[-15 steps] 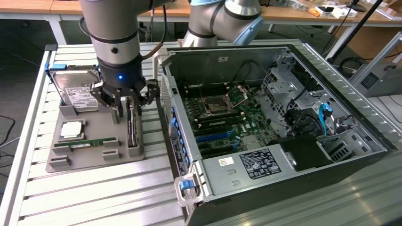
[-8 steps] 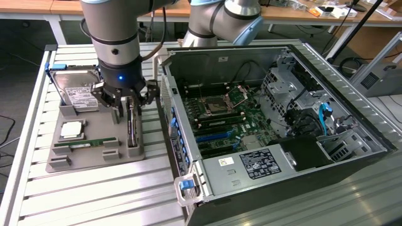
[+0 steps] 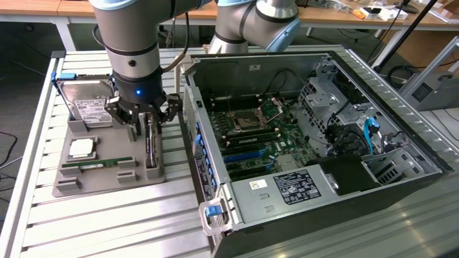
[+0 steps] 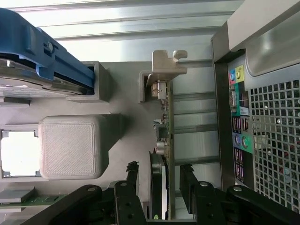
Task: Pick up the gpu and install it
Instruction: 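Pick up the gpu and move the gpu toward the slot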
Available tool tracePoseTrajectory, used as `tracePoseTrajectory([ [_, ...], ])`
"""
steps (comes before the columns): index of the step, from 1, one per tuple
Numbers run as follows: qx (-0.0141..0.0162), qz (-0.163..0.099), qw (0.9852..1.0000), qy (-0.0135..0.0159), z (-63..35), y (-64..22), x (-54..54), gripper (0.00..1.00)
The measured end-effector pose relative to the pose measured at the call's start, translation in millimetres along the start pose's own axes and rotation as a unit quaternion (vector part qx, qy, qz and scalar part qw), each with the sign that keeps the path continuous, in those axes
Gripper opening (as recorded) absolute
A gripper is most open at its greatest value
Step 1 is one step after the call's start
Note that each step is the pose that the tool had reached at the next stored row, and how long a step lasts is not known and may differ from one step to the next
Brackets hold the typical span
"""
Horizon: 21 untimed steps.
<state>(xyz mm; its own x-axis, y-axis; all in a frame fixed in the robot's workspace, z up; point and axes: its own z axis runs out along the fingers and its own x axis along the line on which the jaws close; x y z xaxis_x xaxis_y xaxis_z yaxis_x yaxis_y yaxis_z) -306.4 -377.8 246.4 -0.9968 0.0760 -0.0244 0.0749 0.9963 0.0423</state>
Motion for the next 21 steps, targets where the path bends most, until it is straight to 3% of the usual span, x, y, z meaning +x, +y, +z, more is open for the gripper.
tracePoseTrajectory([
  [5,-0.0001,0.0,1.0,0.0,0.1,0.0,0.0,0.47],
  [6,-0.0001,0.0,1.0,0.0,0.2,0.0,0.0,0.4],
  [8,-0.0001,0.0,1.0,0.0,0.2,0.0,0.0,0.4],
  [10,-0.0001,0.0,1.0,0.0,0.2,0.0,0.0,0.28],
  [21,-0.0001,0.0,1.0,-0.0001,0.3,0.0,0.0,0.27],
])
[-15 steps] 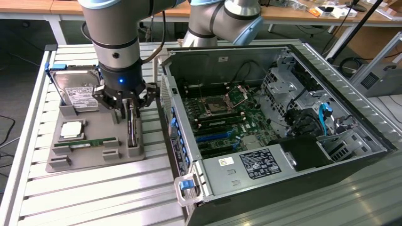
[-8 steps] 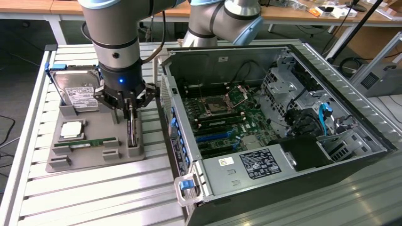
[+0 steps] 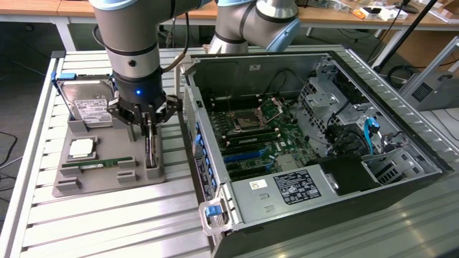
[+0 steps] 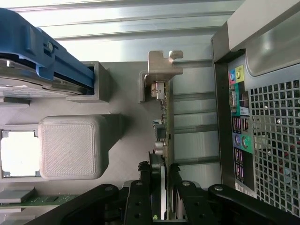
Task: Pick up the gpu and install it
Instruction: 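Pick up the gpu and move the gpu toward the slot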
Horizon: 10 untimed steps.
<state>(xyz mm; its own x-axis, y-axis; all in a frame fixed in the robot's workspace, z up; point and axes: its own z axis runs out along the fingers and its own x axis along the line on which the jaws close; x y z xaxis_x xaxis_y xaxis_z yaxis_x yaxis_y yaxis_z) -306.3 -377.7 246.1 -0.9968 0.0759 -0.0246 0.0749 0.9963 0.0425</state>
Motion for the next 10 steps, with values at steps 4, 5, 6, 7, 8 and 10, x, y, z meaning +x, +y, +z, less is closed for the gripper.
tracePoseTrajectory([
  [4,0.0,0.0,1.0,0.0,0.1,0.0,0.0,0.27],
  [5,0.0,0.0,1.0,0.0,0.1,0.0,0.0,0.27],
  [6,0.0,0.0,1.0,0.0,0.0,0.0,0.0,0.27],
  [7,0.0,0.0,1.0,0.0,0.1,0.0,0.0,0.27],
  [8,-0.0002,0.0,1.0,-0.0002,-0.3,0.0,0.0,0.27],
  [10,0.0,0.0,1.0,0.0,-3.4,0.2,-0.1,0.27],
])
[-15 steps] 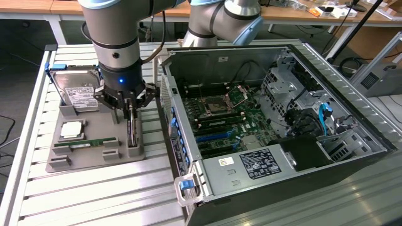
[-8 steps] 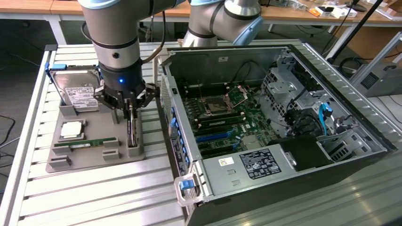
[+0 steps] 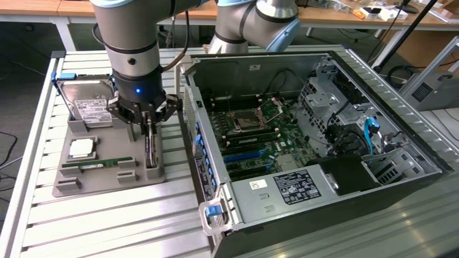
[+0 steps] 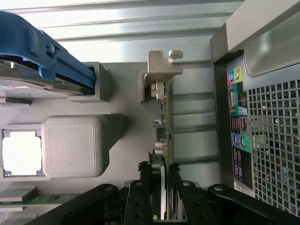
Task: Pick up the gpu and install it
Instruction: 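Pick up the gpu and move the gpu toward the slot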
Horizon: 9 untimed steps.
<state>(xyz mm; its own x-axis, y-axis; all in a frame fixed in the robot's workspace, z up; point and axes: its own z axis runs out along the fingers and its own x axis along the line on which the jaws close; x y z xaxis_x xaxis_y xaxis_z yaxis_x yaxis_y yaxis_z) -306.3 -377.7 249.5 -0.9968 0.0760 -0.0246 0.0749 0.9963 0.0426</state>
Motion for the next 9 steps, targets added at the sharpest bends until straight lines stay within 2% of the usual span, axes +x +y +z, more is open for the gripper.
tracePoseTrajectory([
  [9,-0.0001,0.0,1.0,0.0,-10.0,0.4,-0.3,0.27],
])
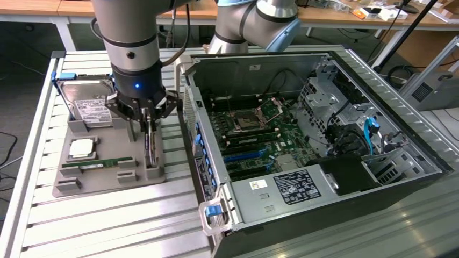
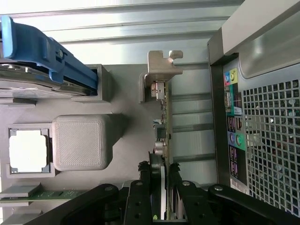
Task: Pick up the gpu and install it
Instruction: 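Pick up the gpu and move the gpu toward the slot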
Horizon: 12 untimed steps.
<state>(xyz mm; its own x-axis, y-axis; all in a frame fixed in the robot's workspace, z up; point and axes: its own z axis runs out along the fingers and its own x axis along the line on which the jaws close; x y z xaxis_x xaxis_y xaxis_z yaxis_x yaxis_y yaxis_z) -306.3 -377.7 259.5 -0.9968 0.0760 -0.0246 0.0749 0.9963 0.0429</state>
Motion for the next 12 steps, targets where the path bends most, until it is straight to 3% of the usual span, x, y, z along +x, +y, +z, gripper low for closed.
tracePoseTrajectory([
  [12,0.0,0.0,1.0,0.0,-4.2,0.2,-0.1,0.27],
])
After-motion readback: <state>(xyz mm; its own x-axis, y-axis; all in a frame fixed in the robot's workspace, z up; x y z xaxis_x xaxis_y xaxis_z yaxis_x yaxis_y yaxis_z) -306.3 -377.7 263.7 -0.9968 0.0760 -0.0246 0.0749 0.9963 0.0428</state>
